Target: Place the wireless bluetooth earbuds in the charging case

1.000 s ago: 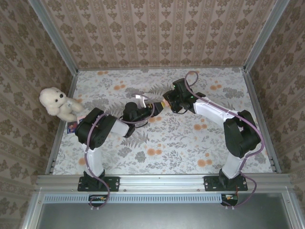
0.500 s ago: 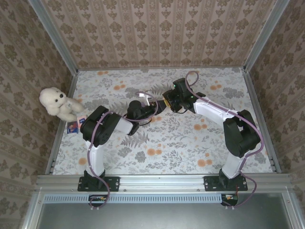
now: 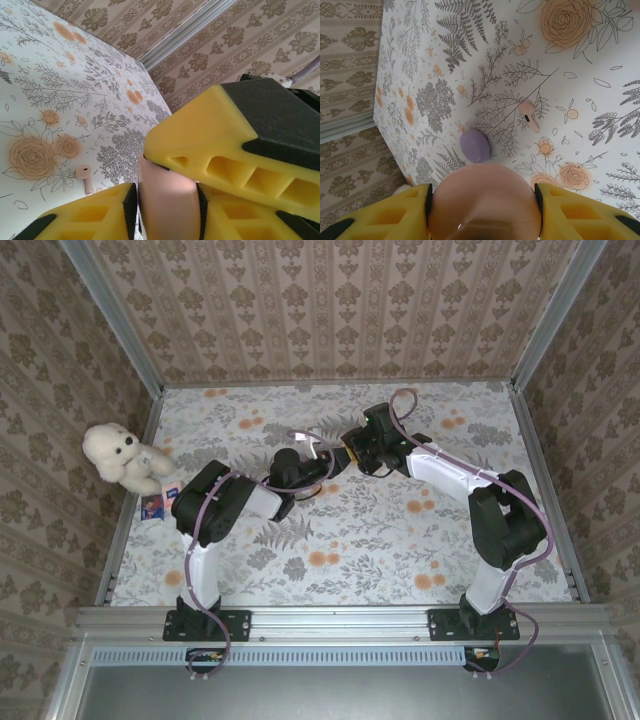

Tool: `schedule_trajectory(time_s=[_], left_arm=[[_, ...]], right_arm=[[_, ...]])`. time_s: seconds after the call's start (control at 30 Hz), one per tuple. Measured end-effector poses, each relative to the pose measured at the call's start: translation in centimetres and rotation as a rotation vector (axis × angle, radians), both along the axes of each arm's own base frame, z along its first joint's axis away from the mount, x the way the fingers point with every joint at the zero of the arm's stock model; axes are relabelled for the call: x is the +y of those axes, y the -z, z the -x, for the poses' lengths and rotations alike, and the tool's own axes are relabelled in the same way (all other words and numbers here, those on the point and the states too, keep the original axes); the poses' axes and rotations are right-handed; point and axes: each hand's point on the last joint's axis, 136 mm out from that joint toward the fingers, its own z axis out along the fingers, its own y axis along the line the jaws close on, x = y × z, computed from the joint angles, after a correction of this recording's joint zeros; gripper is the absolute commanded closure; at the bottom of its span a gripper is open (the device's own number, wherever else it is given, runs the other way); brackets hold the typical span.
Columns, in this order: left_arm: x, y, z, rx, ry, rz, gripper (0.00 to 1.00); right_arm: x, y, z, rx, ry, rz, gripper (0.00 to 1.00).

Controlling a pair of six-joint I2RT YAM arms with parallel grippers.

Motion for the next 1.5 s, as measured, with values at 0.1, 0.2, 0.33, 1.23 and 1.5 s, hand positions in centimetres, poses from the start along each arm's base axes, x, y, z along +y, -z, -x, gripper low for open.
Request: schedule_trajectory(time_s=[0.1, 0.2, 0.33, 1.23, 1.5], left_arm=[[0.0, 0.1, 0.0, 0.001, 0.0, 0.001, 0.75], [-0.1, 0.1, -0.1, -0.005, 0.001, 0.002, 0.81], [-0.2, 0.0, -0.2, -0.008, 0.001, 0.003, 0.89], [5.0, -7.4, -1.0, -0.065, 0.157, 0.108, 1.0], [4.5, -10.2, 0.3, -0.074, 0.327, 0.137, 1.0]], right_arm=[[0.0, 0.0, -0.1, -0.003, 0.002, -0.001, 0.61], [-0.2, 0.0, -0.1, -0.002, 0.007, -0.001, 0.61], [-0.3, 0.0, -0.2, -0.002, 0.01, -0.002, 0.61], [-5.7, -10.6, 3.5, -0.477, -0.213, 0.128, 0.29], [-3.5, -12.5, 5.2, -0.644, -0.412, 0.157, 0.29]])
